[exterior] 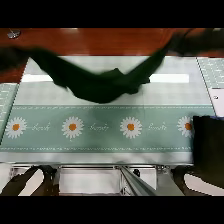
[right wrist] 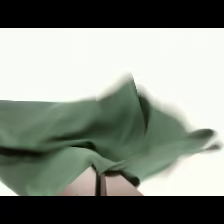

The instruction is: Fold the shirts.

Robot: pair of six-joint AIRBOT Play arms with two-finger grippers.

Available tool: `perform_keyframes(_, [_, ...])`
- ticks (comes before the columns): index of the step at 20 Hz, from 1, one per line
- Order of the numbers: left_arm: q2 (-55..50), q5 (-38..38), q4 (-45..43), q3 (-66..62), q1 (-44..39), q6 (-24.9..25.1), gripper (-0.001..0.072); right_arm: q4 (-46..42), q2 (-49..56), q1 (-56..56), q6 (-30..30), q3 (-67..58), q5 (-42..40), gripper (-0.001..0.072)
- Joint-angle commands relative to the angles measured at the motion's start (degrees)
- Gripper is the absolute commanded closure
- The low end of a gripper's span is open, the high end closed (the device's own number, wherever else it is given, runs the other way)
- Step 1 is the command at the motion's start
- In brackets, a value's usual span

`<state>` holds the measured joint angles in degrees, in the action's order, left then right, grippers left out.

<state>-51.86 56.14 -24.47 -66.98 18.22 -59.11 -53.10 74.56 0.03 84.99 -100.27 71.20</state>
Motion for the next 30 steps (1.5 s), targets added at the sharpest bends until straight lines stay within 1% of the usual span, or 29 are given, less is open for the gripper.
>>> perform_keyframes(1, [3.2,-2.8,0.6,-18.3,3.0,-0.8,0.0688,-4.6,-5.6,-0.8,1.4,-21.3,1.9,0.0691])
perform_keyframes(3, [5.2,-2.0,-3.5,-26.3,6.3,-2.4,0.0688,-7.9,-11.9,-0.7,1.3,-22.4,0.8,0.0691])
perform_keyframes(5, [8.0,-1.9,-10.1,-32.0,9.4,-5.9,0.0688,-11.9,-18.0,-0.7,1.3,-22.4,2.4,0.0691])
perform_keyframes(7, [12.0,-1.8,-18.0,-34.8,10.3,-8.5,0.0688,-15.7,-23.6,-0.7,1.4,-22.4,4.4,0.069])
perform_keyframes(9, [16.1,-0.3,-25.5,-34.9,9.4,-8.7,0.0688,-18.1,-27.8,-0.7,1.4,-22.4,6.1,0.0691])
perform_keyframes(11, [19.9,1.1,-35.6,-34.9,5.0,-11.8,0.0688,-18.7,-30.9,-0.8,1.4,-22.4,8.1,0.069])
perform_keyframes(13, [23.0,3.0,-46.2,-34.9,-2.1,-13.3,0.0688,-20.0,-32.9,-0.7,1.7,-22.4,12.8,0.069])
perform_keyframes(15, [24.9,6.8,-54.4,-34.9,-9.3,-16.7,0.0688,-20.5,-33.8,-0.7,3.3,-21.6,16.2,0.069])
perform_keyframes(16, [25.1,9.1,-56.8,-34.7,-12.3,-17.8,0.0689,-20.6,-34.0,-0.8,3.3,-20.4,17.6,0.069])
perform_keyframes(19, [24.6,15.1,-61.1,-30.8,-17.9,-19.0,0.0688,-20.6,-34.0,-0.7,4.5,-13.6,21.7,0.069])
perform_keyframes(22, [23.3,15.9,-61.7,-21.7,-18.1,-19.9,0.0688,-19.9,-34.0,-0.7,4.3,-2.6,20.7,0.069])
perform_keyframes(25, [19.1,14.4,-61.6,-11.4,-18.1,-20.3,0.0688,-19.8,-33.7,-0.7,4.3,11.3,13.8,0.069])
perform_keyframes(27, [14.9,10.0,-61.5,-5.1,-18.1,-20.7,0.0688,-20.1,-32.0,-0.7,4.1,19.9,7.9,0.069])
perform_keyframes(30, [5.8,3.2,-61.5,-0.1,-18.1,-25.2,0.0688,-20.4,-23.7,-0.8,4.1,25.9,-0.3,0.069])
